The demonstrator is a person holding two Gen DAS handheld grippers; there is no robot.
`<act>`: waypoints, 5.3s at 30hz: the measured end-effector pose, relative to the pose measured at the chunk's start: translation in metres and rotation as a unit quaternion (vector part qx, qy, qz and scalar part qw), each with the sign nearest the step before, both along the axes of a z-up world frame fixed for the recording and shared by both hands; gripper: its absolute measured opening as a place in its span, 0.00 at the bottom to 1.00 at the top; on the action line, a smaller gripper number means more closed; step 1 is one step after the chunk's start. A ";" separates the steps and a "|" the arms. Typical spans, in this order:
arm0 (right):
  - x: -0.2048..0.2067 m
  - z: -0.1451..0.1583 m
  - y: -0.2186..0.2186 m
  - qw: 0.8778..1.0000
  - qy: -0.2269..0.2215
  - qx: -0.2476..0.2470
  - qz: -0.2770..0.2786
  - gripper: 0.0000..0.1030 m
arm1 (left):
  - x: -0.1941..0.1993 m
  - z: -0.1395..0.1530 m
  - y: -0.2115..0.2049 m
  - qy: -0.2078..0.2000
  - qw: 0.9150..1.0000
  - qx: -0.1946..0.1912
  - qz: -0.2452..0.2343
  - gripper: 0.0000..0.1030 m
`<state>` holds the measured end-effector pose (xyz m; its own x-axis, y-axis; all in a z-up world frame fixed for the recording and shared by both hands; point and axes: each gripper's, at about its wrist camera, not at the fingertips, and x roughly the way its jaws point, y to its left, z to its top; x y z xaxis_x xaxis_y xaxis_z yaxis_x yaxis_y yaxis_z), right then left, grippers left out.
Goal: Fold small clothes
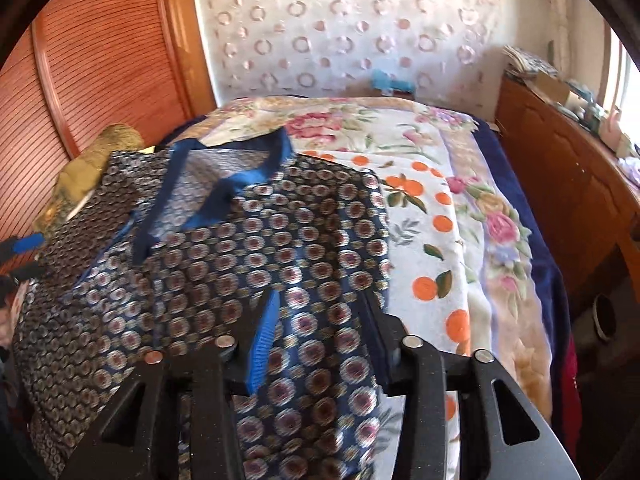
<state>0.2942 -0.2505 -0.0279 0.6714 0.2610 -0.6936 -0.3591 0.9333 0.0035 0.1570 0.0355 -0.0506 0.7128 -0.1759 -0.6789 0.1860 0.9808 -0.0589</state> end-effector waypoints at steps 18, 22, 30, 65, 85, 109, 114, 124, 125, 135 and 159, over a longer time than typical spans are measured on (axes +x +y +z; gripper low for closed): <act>0.088 -0.023 0.008 0.999 0.019 -0.029 0.003 0.56 | 0.125 -0.013 0.062 0.059 0.998 0.016 0.035 0.58; 0.099 -0.028 0.013 0.999 0.024 -0.036 0.009 0.56 | 0.149 -0.019 0.059 0.072 0.996 0.037 0.033 0.57; 0.088 -0.037 0.008 0.999 0.005 -0.031 0.013 0.62 | 0.171 -0.033 0.052 0.094 0.993 0.070 0.027 0.57; 0.102 -0.030 0.013 0.999 0.036 -0.020 0.028 0.73 | 0.142 0.035 0.058 0.023 0.998 0.059 0.018 0.02; 0.049 0.024 0.041 0.998 -0.030 -0.015 0.043 0.02 | 0.025 0.071 0.045 -0.043 0.999 0.017 -0.017 0.02; -0.222 0.001 -0.027 0.996 -0.043 0.002 0.071 0.02 | -0.178 -0.008 0.118 -0.016 0.995 -0.058 0.084 0.02; -0.246 0.014 -0.035 0.997 -0.035 -0.005 0.063 0.02 | -0.203 0.007 0.121 -0.029 0.994 -0.054 0.086 0.02; -0.297 0.036 -0.048 0.998 -0.020 -0.012 0.062 0.02 | -0.221 0.010 0.128 -0.010 0.996 -0.030 0.082 0.02; -0.296 0.033 -0.047 0.998 -0.011 -0.010 0.064 0.02 | -0.219 0.008 0.128 -0.005 0.996 -0.031 0.082 0.02; -0.283 0.031 -0.046 0.999 -0.015 0.009 0.044 0.17 | -0.213 0.008 0.118 -0.008 0.997 -0.026 0.078 0.37; -0.165 -0.007 -0.033 1.000 -0.011 -0.003 -0.025 0.54 | -0.087 -0.006 0.119 0.017 0.997 -0.018 0.066 0.76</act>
